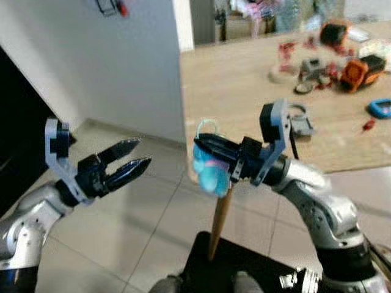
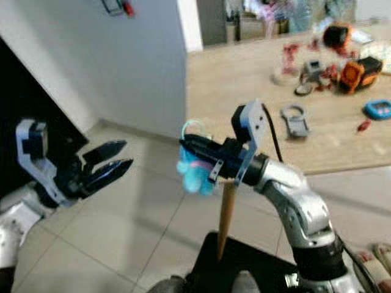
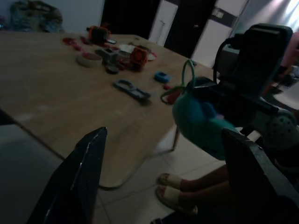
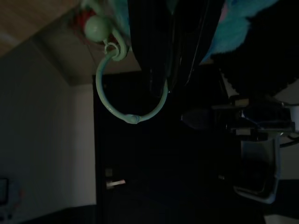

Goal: Hang keys on a hook

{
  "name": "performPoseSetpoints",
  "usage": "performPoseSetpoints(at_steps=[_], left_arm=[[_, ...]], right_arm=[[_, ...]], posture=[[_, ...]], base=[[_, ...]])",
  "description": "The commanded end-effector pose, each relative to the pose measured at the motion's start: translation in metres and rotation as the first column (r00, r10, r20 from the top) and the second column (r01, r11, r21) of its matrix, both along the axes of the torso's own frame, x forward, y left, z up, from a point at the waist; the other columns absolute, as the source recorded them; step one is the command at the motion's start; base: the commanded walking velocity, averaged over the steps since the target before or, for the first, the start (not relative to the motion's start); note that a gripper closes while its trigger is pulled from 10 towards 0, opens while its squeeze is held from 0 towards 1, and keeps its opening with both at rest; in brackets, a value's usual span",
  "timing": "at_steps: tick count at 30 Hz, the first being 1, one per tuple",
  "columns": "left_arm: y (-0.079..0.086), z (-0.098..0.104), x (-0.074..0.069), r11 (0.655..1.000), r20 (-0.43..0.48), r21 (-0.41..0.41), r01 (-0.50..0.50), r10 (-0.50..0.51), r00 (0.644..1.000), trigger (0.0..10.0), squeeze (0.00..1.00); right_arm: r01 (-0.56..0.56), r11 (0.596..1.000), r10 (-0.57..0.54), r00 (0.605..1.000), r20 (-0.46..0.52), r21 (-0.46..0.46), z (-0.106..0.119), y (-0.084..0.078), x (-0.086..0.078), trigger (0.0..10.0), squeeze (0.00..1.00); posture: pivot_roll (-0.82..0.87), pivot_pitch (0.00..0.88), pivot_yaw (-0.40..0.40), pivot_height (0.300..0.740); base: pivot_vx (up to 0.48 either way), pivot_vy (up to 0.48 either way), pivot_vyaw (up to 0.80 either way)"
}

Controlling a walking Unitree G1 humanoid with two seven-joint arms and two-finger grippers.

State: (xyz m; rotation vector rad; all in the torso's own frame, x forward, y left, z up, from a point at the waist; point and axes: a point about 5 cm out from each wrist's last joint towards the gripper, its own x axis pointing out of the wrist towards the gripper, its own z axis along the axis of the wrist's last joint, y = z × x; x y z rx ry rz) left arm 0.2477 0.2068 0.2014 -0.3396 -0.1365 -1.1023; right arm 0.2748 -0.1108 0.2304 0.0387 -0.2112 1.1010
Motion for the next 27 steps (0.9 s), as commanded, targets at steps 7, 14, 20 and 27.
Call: performPoseSetpoints(at_steps=[7, 14, 20, 27], left_arm=[[-0.015, -0.009, 0.007, 0.999, -0.014, 0.038, -0.003, 0.004, 1.000, 10.0, 0.00], [-0.027, -0.002, 0.012, 0.999, 0.019, -0.030, -0.013, 0.014, 1.000, 10.0, 0.00], [-0.042, -0.012, 0.011, 1.000, -0.008, 0.011, 0.003, -0.003, 1.000, 10.0, 0.00], [-0.050, -0.015, 0.010, 1.000, -0.011, 0.012, 0.026, -0.026, 1.000, 10.0, 0.00]], right_arm=[[-0.009, 1.000, 0.009, 1.000, 0.000, -0.005, -0.004, 0.004, -0.001, 10.0, 0.00], [-0.014, 1.000, 0.014, 1.000, -0.002, -0.008, -0.004, 0.006, -0.002, 10.0, 0.00], [-0.026, 0.999, 0.026, 1.000, -0.003, -0.034, -0.007, 0.006, -0.003, 10.0, 0.00], [-0.062, 0.997, 0.063, 0.998, 0.003, -0.036, -0.007, 0.006, -0.007, 10.0, 0.00]], posture=[[-0.11, 0.137, 0.105, 0.740], [-0.11, 0.138, 0.103, 0.740], [-0.11, 0.145, 0.101, 0.740], [-0.11, 0.151, 0.099, 0.740]], base=[[0.000, 0.000, 0.00], [0.294, 0.000, 0.00], [0.000, 0.000, 0.00], [0.000, 0.000, 0.43]])
